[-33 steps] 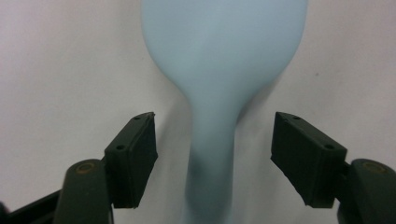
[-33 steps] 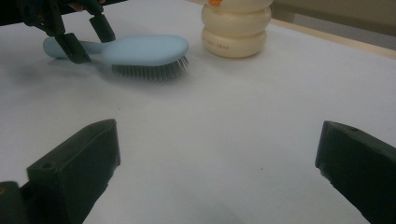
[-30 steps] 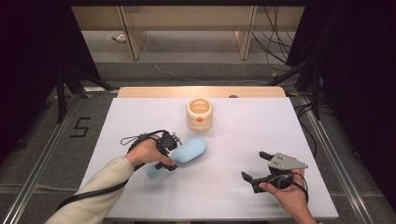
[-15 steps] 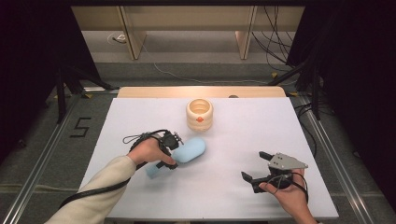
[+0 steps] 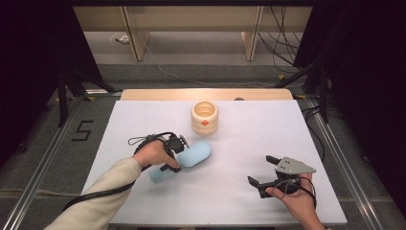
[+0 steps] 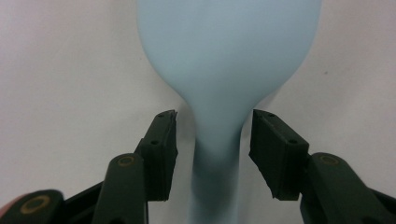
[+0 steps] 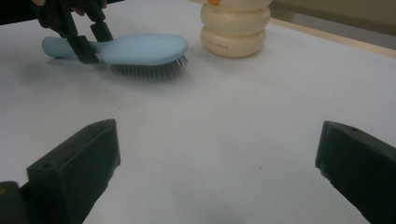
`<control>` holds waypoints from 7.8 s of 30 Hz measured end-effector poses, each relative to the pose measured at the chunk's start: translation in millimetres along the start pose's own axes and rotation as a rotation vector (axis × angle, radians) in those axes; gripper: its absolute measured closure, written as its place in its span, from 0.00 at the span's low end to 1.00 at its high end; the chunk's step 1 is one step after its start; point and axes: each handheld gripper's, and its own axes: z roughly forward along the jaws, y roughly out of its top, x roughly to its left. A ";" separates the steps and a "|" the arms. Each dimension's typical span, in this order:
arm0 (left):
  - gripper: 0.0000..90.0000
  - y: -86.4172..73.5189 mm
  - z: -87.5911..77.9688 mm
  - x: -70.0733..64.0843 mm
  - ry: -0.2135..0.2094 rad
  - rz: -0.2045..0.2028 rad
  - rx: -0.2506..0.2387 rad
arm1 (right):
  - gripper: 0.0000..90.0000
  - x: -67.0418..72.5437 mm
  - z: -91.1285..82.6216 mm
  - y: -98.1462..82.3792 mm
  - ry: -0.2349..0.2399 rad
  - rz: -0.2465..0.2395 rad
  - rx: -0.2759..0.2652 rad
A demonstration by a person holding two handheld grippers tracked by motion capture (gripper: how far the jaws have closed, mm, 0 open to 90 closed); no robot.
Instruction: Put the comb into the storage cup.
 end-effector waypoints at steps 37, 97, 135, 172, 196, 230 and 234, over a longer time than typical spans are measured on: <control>0.77 8.0 6.6 -5.2 0.018 0.041 0.070 | 0.01 -1.0 0.2 -0.6 -0.009 0.001 0.007; 0.77 -27.9 -20.8 -37.1 0.091 -0.054 -0.324 | 0.01 -1.8 0.7 -0.8 -0.017 0.003 0.007; 0.77 -29.8 -28.0 -49.2 0.109 -0.096 -0.489 | 0.01 -2.3 0.2 -0.5 -0.018 0.005 0.001; 0.77 -19.7 -27.6 -61.1 0.107 -0.093 -0.558 | 0.01 1.5 6.1 8.7 0.009 0.048 -0.053; 0.77 -13.2 -25.0 -69.2 0.115 -0.092 -0.602 | 0.01 14.8 36.4 47.8 0.066 0.095 -0.161; 0.77 3.2 -17.2 -92.9 0.122 -0.081 -0.660 | 0.01 27.3 71.8 74.8 0.119 0.188 -0.210; 0.77 5.5 -15.9 -97.3 0.116 -0.076 -0.663 | 0.01 27.4 76.1 75.1 0.121 0.206 -0.212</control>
